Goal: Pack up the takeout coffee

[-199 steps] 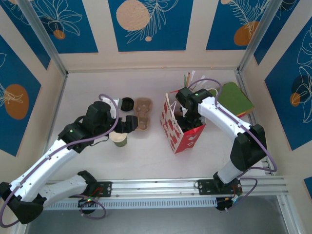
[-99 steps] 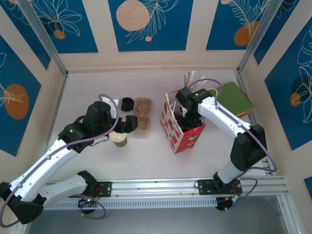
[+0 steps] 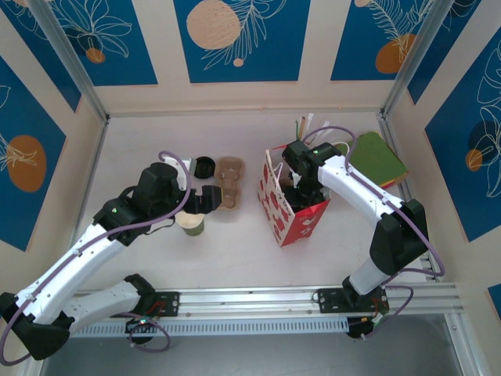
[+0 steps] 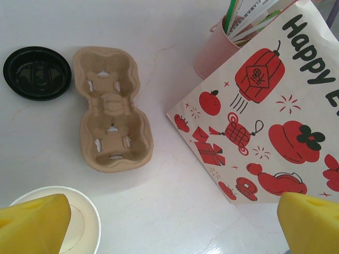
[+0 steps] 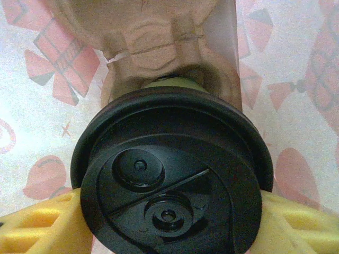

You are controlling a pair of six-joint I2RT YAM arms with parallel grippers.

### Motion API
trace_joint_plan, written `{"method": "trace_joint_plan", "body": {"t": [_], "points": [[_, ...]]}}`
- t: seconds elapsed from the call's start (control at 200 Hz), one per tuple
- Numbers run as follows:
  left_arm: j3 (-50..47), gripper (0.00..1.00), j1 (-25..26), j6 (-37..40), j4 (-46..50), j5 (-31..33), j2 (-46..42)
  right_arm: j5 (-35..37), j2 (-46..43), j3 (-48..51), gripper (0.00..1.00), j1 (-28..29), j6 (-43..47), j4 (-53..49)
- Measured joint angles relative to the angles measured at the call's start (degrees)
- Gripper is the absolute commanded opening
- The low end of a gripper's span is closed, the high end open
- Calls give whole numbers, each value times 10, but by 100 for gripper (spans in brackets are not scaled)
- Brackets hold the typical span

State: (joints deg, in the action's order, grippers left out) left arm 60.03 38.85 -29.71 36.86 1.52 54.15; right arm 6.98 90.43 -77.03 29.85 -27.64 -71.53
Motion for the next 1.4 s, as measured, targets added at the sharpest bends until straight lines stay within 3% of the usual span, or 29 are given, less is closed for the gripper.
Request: {"method": "trace_joint_plan", "body": {"t": [1.4], "points": [[0,100,0,0,0,0,0,-9,5,10,65,-2,4,10]]}}
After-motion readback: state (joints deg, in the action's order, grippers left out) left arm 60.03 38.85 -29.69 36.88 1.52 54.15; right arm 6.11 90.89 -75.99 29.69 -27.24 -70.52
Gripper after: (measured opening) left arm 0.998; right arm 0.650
